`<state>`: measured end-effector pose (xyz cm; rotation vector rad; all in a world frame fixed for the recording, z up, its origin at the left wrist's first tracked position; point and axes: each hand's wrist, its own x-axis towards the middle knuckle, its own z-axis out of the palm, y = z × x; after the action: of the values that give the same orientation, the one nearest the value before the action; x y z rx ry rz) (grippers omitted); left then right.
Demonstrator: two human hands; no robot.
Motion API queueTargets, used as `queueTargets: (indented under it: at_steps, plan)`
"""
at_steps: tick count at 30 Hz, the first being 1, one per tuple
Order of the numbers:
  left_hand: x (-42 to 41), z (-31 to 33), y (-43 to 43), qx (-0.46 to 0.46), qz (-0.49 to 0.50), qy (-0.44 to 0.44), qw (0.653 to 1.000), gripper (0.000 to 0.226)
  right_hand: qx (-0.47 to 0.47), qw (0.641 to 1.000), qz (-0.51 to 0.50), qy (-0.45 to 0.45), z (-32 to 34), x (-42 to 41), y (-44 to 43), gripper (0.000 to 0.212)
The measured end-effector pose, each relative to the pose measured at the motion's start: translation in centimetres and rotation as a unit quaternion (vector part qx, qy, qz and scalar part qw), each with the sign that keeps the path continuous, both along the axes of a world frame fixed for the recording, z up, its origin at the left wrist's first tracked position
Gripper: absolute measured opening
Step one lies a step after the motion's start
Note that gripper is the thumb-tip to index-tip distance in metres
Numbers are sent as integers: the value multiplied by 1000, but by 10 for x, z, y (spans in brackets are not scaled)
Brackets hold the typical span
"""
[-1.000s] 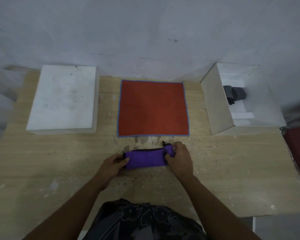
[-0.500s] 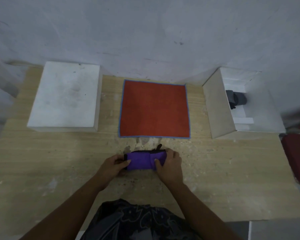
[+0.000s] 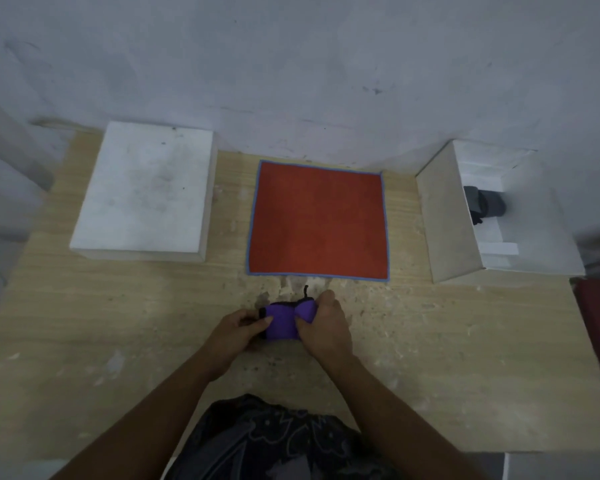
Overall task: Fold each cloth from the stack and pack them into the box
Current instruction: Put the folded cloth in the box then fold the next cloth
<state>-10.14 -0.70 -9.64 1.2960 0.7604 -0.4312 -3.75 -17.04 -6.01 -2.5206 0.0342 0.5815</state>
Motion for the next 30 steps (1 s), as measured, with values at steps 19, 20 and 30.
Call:
queueTargets:
  at_steps: [19,20,30]
  plan:
    - [16,38,-43,120,5,-33,992,68,353,922,-6,158,23,-2,-39,39]
    - [18,41,-48,110,14,-37,993,65,371,918,-32,134,26,0,-45,36]
    - [62,92,-142,-4,49,-122,991,38,480,827,-252,148,50,23,-124,44]
